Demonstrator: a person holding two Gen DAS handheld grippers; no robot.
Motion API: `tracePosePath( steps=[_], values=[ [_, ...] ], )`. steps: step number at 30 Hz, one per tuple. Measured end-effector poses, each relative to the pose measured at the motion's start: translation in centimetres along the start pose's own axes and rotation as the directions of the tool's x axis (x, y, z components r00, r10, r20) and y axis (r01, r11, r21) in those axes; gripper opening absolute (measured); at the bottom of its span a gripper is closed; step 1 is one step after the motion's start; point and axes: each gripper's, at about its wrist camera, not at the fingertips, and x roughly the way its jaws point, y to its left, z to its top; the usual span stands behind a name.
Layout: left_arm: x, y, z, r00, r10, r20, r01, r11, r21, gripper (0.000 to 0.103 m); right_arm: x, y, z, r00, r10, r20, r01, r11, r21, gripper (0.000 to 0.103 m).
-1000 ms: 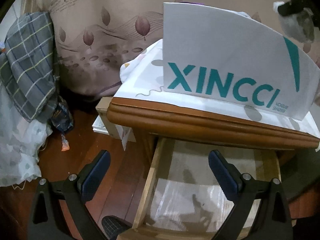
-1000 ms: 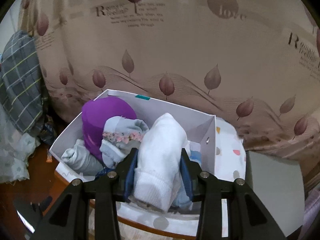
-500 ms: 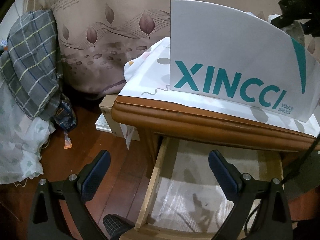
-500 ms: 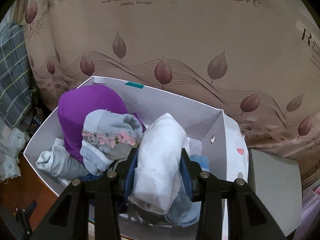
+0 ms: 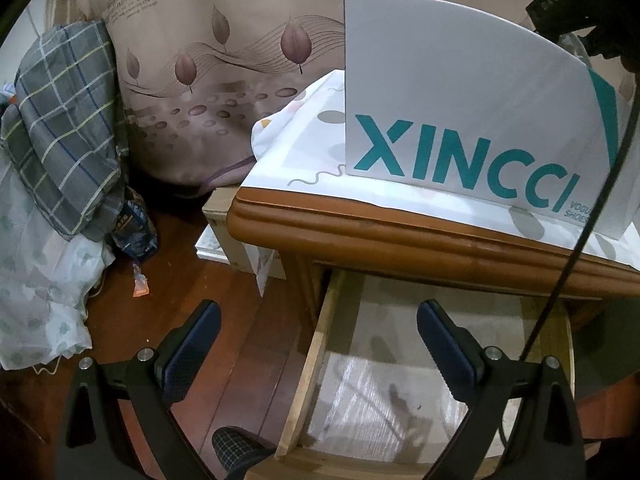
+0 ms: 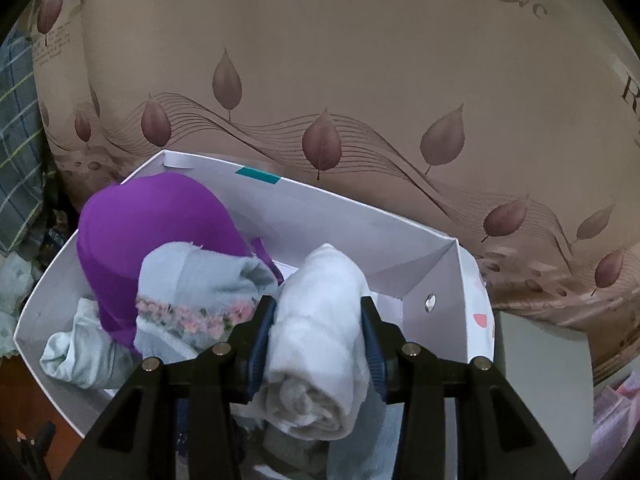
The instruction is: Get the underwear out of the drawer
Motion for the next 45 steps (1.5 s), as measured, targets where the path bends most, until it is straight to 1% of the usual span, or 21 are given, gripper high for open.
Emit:
tracePosePath(
  steps=[3,8,12,14,15,18,21,23,24,26,31,32,34,35,36,37,40,42,45],
  values=[
    [0.0,0.0,0.0,1.000,0.003,-0.004,-0.003,1.000,0.001,0.098,0.1,0.0,0.2,1.000,-0.021,0.010,0.021,1.000,-0.002,0.046],
    [0.1,-0.1,-0.1,1.000,0.003,-0.007,-0.003,1.000,0.008,0.098,-0.9,-0.4,0.8,0.998,-0.045,0.054,0.044,0.999,0.021,0.063],
    [0.3,-0.2,-0.2,1.000,-0.002,-0.016,0.002,1.000,0.011,0.098,-2.0,-0.8,1.2,0.996,-0.040,0.079,0.037,0.999,0.036,0.065],
    [0.3,-0.3,-0.3,1.000,0.001,-0.018,0.000,1.000,0.017,0.098,-3.0,-1.0,1.3,0.994,-0.040,0.106,0.035,0.998,0.044,0.072],
    [0.4,-0.4,-0.3,1.000,0.002,-0.019,-0.002,1.000,0.020,0.098,-3.6,-1.2,1.3,0.992,-0.039,0.123,0.033,0.998,0.050,0.074],
    [0.5,-0.5,-0.4,1.000,0.012,-0.020,-0.011,1.000,0.029,0.098,-5.8,-1.6,1.0,0.986,-0.022,0.168,0.012,0.998,0.057,0.075],
    [0.7,-0.5,-0.5,0.999,0.012,-0.030,-0.011,1.000,0.025,0.098,-8.0,-2.3,0.0,0.980,0.012,0.199,-0.029,0.996,0.080,0.076],
    [0.8,-0.4,-0.4,0.999,0.014,-0.031,-0.013,1.000,0.024,0.098,-10.0,-3.0,-1.4,0.973,0.041,0.228,-0.067,0.992,0.109,0.077],
    [0.8,-0.4,-0.4,0.999,0.015,-0.032,-0.014,1.000,0.025,0.098,-11.3,-3.4,-2.4,0.966,0.067,0.248,-0.100,0.987,0.124,0.077],
    [0.8,-0.4,-0.3,0.999,0.017,-0.032,-0.016,0.999,0.028,0.098,-13.4,-3.8,-4.2,0.958,0.074,0.278,-0.112,0.986,0.123,0.077],
    [0.6,-0.5,-0.4,1.000,0.007,-0.028,-0.006,1.000,0.028,0.098,-18.5,-3.9,-10.1,0.930,0.013,0.367,-0.045,0.996,0.081,0.081],
    [0.5,-0.6,-0.4,1.000,0.010,-0.024,-0.009,0.999,0.030,0.098,-19.5,-3.8,-11.5,0.924,-0.004,0.382,-0.025,0.997,0.072,0.083],
    [0.2,-0.8,-0.5,1.000,-0.003,-0.012,0.003,0.999,0.034,0.098,-20.6,-3.2,-14.2,0.918,-0.030,0.395,0.009,0.998,0.056,0.085],
    [0.0,-0.9,-0.5,1.000,-0.003,-0.010,0.004,0.999,0.038,0.098,-20.7,-2.8,-15.2,0.923,-0.037,0.384,0.019,0.999,0.051,0.085],
    [-0.1,-1.1,-0.5,1.000,-0.006,-0.008,0.006,0.999,0.043,0.098,-20.5,-2.5,-16.4,0.935,-0.044,0.352,0.026,0.998,0.057,0.085],
    [-0.2,-1.2,-0.6,1.000,-0.010,-0.004,0.010,0.999,0.048,0.098,-20.0,-2.2,-17.6,0.946,-0.036,0.321,0.017,0.998,0.062,0.085],
    [-0.8,-1.9,-0.9,1.000,-0.022,-0.001,0.022,0.997,0.078,0.098,-18.4,-1.5,-20.7,0.968,0.008,0.250,-0.023,0.998,0.057,0.085],
    [-1.3,-2.5,-1.3,1.000,-0.017,0.005,0.016,0.994,0.107,0.098,-17.6,-1.1,-22.2,0.974,0.004,0.228,-0.018,0.998,0.060,0.085],
    [-2.1,-3.2,-1.8,1.000,-0.004,0.025,0.000,0.989,0.145,0.098,-17.6,-0.8,-24.5,0.966,-0.038,0.258,0.018,0.997,0.079,0.085]
  ],
)
